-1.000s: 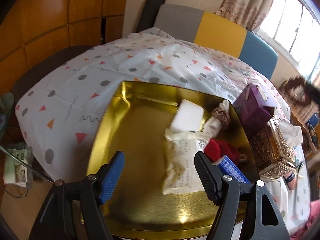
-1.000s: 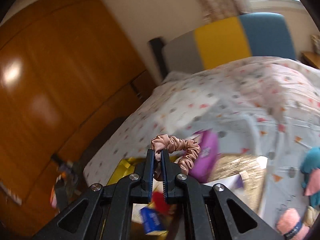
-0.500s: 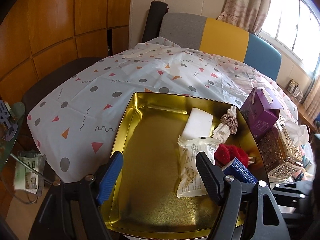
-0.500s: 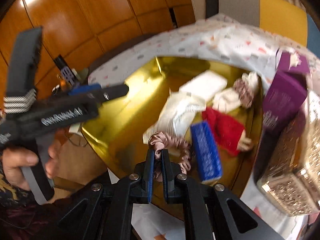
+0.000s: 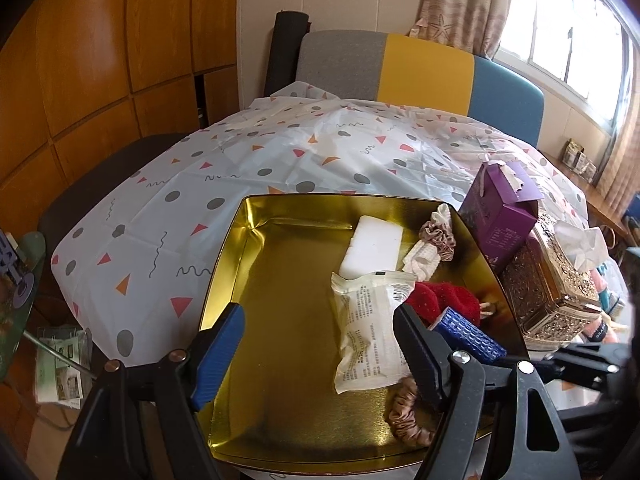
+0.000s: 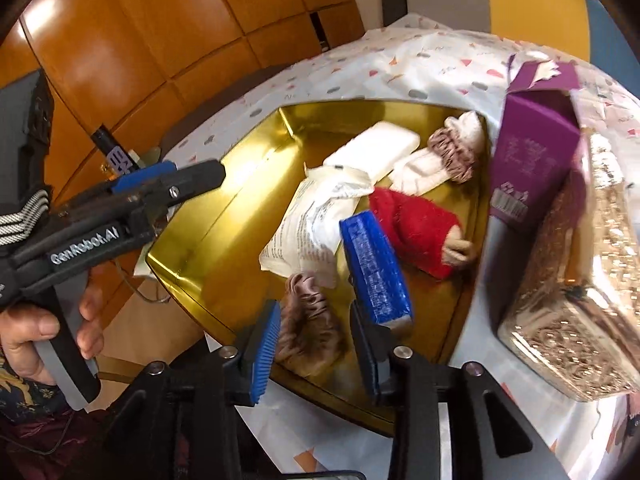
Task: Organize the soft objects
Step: 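Carry the brown scrunchie into the gold tray and open the right gripper, then move both grippers back over the pink towel roll and beige mesh bundle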
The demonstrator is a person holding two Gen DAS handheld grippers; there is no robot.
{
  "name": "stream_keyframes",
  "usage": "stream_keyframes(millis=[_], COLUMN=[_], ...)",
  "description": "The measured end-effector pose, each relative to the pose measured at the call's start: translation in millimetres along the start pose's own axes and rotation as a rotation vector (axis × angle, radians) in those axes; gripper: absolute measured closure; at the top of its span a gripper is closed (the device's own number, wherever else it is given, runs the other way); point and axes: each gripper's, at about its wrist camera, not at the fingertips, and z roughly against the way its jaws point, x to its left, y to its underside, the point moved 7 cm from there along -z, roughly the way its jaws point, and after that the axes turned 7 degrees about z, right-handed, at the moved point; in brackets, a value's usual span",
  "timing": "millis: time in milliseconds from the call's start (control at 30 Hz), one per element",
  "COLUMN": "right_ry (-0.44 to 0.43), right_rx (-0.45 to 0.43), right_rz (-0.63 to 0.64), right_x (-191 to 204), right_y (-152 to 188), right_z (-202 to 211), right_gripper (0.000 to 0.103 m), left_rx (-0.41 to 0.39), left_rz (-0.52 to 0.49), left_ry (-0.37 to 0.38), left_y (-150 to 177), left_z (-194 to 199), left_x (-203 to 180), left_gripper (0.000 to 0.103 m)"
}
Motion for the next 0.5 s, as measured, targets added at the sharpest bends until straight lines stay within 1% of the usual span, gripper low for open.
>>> stream_keyframes(millis=[233, 500], right_ry=[0.065, 0.175], right_rx=[-0.065, -0.11], right_rz=[-0.037, -0.151], right_x=[-26, -81], right_y=[3, 26], right_z=[36, 79], right_gripper=[0.064, 0.064], left_rx=[-0.003, -0.007], left_rz=[-0.024, -0.061], left_ry=[0.006, 0.016], left_y=[1, 3], left_z=[2, 5], left_x=[-8, -20], left_gripper=[0.026, 0.026])
